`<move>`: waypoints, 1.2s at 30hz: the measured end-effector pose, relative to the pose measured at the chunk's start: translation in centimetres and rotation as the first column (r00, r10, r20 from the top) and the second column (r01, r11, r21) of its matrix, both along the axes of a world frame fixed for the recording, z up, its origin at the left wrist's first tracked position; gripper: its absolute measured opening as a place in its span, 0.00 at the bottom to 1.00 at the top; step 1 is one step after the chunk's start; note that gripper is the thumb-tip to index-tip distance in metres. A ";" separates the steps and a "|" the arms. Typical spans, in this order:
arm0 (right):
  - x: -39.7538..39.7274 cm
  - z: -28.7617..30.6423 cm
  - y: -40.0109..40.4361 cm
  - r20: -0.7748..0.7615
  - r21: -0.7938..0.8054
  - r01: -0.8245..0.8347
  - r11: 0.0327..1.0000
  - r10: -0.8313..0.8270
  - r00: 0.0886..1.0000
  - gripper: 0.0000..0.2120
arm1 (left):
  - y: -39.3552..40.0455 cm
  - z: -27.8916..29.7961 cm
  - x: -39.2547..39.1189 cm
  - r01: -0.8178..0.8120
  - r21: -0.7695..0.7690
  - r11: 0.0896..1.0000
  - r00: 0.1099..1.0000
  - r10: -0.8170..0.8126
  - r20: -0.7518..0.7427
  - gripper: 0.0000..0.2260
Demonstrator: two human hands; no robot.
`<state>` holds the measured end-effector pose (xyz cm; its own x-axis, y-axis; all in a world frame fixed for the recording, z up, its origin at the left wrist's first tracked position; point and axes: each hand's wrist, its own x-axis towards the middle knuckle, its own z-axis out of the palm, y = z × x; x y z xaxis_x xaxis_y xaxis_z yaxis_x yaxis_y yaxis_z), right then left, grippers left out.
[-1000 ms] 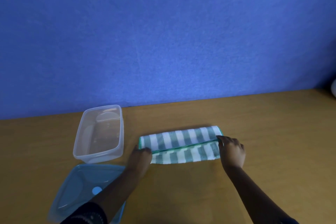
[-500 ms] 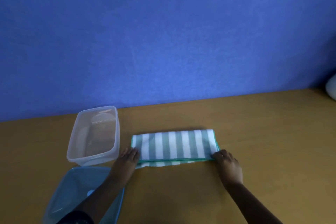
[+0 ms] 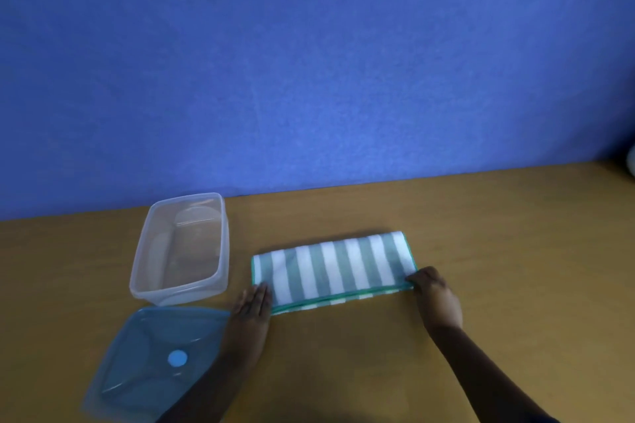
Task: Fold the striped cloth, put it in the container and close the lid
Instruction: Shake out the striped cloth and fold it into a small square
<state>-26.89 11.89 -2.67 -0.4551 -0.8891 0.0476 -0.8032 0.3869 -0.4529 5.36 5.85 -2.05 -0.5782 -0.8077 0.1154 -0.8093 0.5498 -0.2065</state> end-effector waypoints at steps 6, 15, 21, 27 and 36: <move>-0.1 -0.5 -0.1 -0.004 0.058 -0.029 0.998 0.030 1.000 0.14 | 0.5 -0.3 0.0 -0.086 0.029 0.996 0.996 0.087 -0.023 0.21; 3.1 1.4 -3.0 -0.178 0.003 0.094 0.996 -0.092 0.980 0.18 | 0.2 1.5 -2.0 -0.148 0.093 0.985 0.978 0.160 -0.136 0.23; 8.0 1.4 -6.6 -0.095 0.139 -0.288 0.948 0.302 0.949 0.23 | -2.8 1.9 -5.4 -0.033 0.184 0.982 0.987 0.061 -0.150 0.26; 10.7 -0.5 -8.1 -0.076 0.248 -0.515 0.821 0.546 0.834 0.25 | -3.2 0.3 -6.6 0.091 0.248 0.964 0.984 -0.049 -0.170 0.31; 6.3 -1.5 -8.3 -0.237 0.267 -0.293 0.918 0.357 0.903 0.30 | -4.3 -0.9 -5.2 -0.097 0.490 0.866 0.953 0.223 -0.206 0.40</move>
<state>-20.60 3.60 -4.12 -0.1359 -0.9870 -0.0854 -0.9808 0.1462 -0.1293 0.18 1.58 -2.91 -0.4393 -0.8803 -0.1788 -0.8839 0.3881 0.2611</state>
